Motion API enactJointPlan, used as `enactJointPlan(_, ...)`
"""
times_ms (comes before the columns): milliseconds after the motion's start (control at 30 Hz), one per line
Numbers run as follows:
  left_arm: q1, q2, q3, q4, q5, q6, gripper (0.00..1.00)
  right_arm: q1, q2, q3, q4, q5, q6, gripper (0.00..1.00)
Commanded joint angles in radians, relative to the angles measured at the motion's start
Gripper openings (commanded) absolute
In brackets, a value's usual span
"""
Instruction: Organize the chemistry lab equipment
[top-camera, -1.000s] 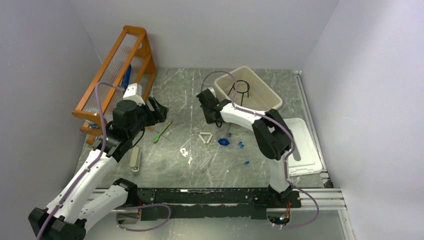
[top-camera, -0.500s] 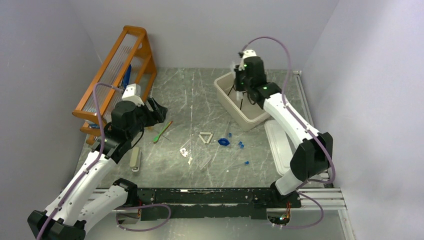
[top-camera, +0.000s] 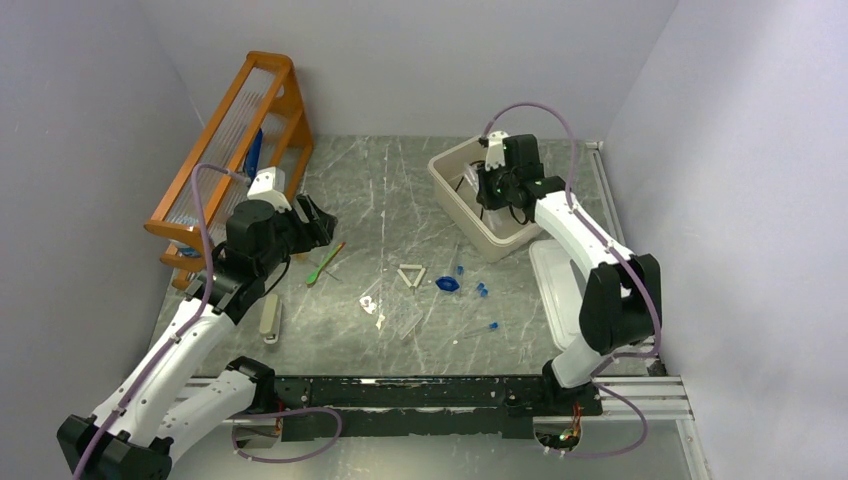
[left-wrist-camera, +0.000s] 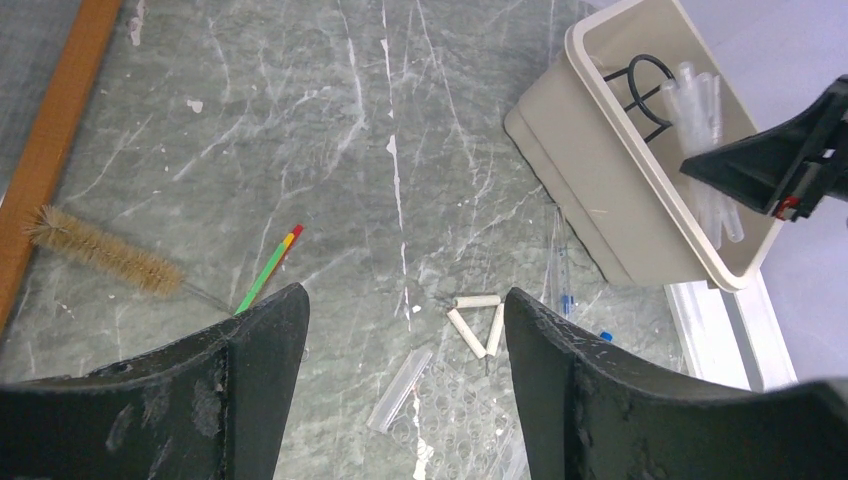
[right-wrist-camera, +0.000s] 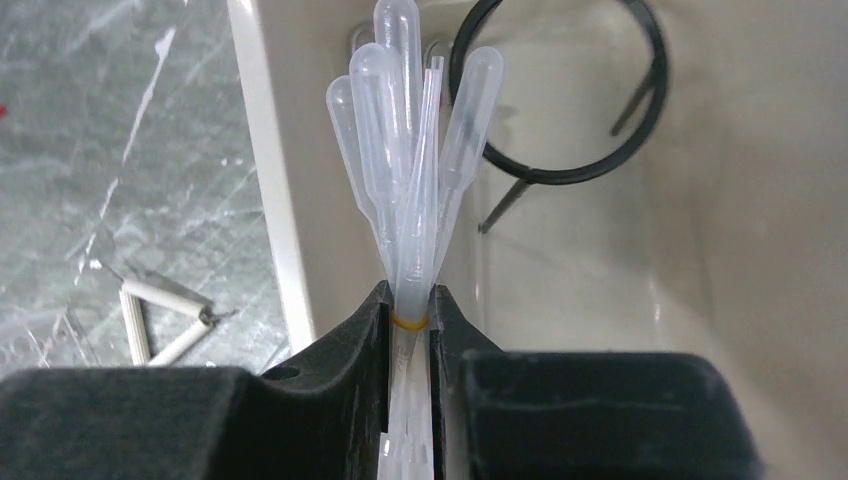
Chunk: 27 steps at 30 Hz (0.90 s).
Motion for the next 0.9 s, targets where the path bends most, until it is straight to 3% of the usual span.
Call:
enactJointPlan(0, -0.004, -0.001, 0.029, 0.018, 0.017, 0.013, 0.75, -0.004, 0.055, 0.028, -0.048, -0.104, -0.091, 0.18)
enactJointPlan(267, -0.005, -0.009, 0.043, 0.016, -0.002, 0.028, 0.76, -0.004, 0.138, 0.046, -0.047, -0.041, -0.040, 0.27)
enactJointPlan(567, -0.005, 0.009, 0.049, 0.014, 0.024, 0.051, 0.76, 0.001, 0.046, 0.031, -0.017, -0.046, 0.035, 0.52)
enactJointPlan(867, -0.005, 0.017, 0.045, 0.029, 0.037, 0.047, 0.76, 0.055, -0.085, 0.062, -0.061, 0.199, 0.264, 0.53)
